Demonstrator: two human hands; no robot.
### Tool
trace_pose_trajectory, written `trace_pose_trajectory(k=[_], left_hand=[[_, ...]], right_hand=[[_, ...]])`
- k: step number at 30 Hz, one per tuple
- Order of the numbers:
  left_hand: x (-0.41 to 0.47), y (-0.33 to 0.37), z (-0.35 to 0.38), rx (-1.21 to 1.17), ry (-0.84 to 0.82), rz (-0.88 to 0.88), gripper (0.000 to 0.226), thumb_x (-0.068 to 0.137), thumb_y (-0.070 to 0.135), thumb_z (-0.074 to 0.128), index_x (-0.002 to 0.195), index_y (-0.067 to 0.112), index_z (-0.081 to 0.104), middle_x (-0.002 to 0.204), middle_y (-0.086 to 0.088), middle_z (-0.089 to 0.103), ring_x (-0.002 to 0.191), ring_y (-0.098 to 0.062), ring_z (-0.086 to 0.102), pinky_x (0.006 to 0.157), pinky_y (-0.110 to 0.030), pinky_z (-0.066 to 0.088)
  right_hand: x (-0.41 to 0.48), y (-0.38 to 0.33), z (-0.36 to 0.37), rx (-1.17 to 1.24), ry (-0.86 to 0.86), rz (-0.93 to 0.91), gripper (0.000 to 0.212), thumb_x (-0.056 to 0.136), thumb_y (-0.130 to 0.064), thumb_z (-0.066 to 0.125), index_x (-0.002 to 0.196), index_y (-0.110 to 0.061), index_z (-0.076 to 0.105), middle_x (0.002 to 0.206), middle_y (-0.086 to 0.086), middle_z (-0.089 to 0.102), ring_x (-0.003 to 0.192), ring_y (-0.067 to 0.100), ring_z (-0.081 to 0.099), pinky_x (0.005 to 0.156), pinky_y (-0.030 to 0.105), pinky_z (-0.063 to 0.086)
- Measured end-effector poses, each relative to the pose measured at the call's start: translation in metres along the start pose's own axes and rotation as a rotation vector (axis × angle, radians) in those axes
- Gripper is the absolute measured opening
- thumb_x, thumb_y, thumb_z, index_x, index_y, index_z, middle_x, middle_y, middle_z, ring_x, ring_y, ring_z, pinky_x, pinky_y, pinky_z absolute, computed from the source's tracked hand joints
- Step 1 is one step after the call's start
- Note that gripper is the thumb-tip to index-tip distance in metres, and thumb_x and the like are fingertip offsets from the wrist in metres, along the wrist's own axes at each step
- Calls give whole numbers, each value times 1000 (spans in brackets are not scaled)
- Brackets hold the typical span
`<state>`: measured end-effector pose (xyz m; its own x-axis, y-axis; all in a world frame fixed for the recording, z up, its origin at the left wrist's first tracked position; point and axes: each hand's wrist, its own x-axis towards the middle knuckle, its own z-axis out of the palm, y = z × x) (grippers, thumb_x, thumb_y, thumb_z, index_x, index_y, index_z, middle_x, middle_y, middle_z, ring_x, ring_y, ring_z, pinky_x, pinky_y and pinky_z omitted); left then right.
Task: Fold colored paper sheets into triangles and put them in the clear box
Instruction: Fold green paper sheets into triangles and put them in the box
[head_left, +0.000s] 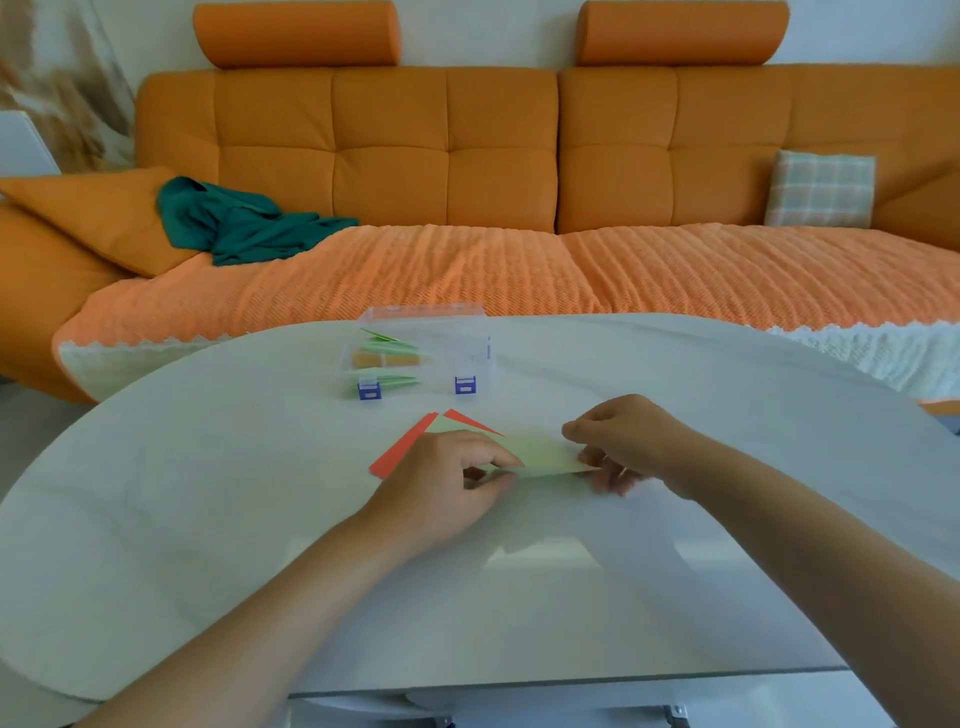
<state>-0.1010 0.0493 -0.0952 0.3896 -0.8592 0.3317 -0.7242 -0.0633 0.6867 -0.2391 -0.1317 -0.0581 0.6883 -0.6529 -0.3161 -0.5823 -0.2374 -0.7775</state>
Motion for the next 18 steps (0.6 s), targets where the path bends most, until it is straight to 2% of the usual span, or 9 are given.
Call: trace_pose_trajectory(k=[2, 5, 8, 10, 12, 15, 17, 18], left_hand=[[1, -5, 7, 26, -44, 92, 13, 86, 11, 75, 93, 21, 81, 90, 16, 74, 90, -1, 67, 78, -22, 53], [3, -7, 15, 64, -77, 182, 14, 84, 16, 74, 94, 22, 80, 97, 16, 75, 97, -2, 66, 86, -26, 52], [6, -4, 19, 101, -34, 235, 12, 81, 30, 72, 89, 26, 80, 115, 14, 70, 114, -3, 57, 98, -25, 46], [8, 0, 16, 97, 7, 185, 8, 81, 38, 76, 81, 30, 78, 129, 17, 61, 126, -5, 48, 106, -23, 37], [10, 3, 13, 97, 49, 100, 14, 83, 38, 78, 72, 36, 70, 135, 22, 56, 128, -1, 45, 106, -16, 30], [12, 10, 11, -26, 22, -99, 19, 86, 34, 76, 69, 29, 69, 128, 27, 60, 117, 12, 50, 97, -6, 29], [15, 11, 12, -93, 21, -160, 14, 87, 32, 75, 75, 24, 74, 100, 17, 72, 90, 11, 57, 80, -1, 33], [16, 13, 13, -111, 28, -176, 13, 88, 32, 75, 78, 23, 75, 84, 8, 71, 74, 6, 55, 70, -5, 35]], right_hand=[[0, 3, -7, 73, -32, 20, 15, 91, -18, 69, 104, -11, 71, 78, 9, 69, 51, 21, 64, 51, 26, 54], [1, 7, -8, 92, -62, -3, 24, 87, -13, 74, 110, -18, 70, 81, 9, 70, 54, 15, 63, 51, 22, 51], [1, 7, -6, 77, -70, -114, 23, 85, -10, 73, 101, -26, 74, 83, 0, 73, 68, 15, 63, 54, 24, 52], [1, 7, -4, 37, -24, -198, 23, 85, -9, 71, 92, -30, 76, 80, -2, 72, 70, 13, 62, 59, 24, 51], [-1, 7, -2, -4, 29, -253, 19, 85, -9, 70, 88, -27, 78, 77, -3, 72, 66, 9, 60, 63, 26, 51], [-7, 7, 2, -2, 23, -318, 13, 88, -14, 70, 86, -23, 79, 61, -15, 65, 55, 3, 53, 56, 22, 47], [-11, 6, 4, -2, 11, -344, 10, 89, -20, 70, 86, -24, 79, 64, -14, 68, 57, 3, 55, 56, 22, 48], [-12, 5, 5, -1, 7, -346, 12, 90, -23, 69, 85, -23, 79, 68, -11, 69, 60, 5, 56, 58, 25, 48]])
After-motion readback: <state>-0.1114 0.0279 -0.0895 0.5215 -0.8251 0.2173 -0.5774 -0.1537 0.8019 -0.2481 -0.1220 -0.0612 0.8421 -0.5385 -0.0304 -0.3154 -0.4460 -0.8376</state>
